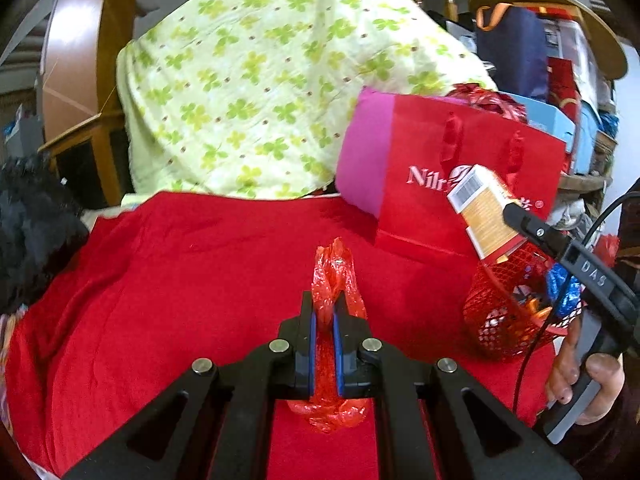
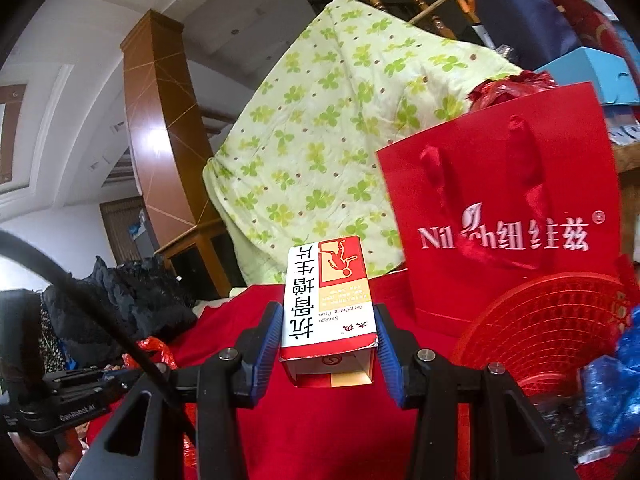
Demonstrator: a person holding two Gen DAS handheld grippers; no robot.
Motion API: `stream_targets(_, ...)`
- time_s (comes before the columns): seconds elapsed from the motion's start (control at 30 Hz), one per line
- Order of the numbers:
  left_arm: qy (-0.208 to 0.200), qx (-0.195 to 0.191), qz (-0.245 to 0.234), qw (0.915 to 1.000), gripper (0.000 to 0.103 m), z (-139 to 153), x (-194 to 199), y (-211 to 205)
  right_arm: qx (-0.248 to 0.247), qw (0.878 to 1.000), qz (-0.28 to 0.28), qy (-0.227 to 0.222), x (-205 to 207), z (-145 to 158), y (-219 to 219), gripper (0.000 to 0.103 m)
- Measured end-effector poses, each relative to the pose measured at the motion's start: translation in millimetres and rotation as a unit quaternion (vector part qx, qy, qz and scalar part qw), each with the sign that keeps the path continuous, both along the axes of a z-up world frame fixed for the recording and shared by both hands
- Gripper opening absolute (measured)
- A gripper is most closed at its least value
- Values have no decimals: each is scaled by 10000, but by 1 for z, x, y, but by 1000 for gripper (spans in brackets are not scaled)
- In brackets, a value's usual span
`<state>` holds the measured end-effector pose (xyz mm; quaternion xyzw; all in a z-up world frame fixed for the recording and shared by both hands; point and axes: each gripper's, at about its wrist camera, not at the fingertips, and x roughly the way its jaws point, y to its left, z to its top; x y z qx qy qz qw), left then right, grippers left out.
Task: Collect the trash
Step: 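Carry the red scrap and medicine box with both tools over the basket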
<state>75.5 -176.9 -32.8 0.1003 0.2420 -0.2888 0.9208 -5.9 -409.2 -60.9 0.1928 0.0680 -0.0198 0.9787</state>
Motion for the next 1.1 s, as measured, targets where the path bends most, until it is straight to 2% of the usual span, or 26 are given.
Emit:
stream_targets(0.5,-569,343,-607,9959,8,36,-33,-71,225,9982,-427,-346,-37,3,-41,48)
stream_targets(1.1,-793,634,-1065,9891,8,49,-52,-142,533,9936,-859,-504,-69,-1,-81,48)
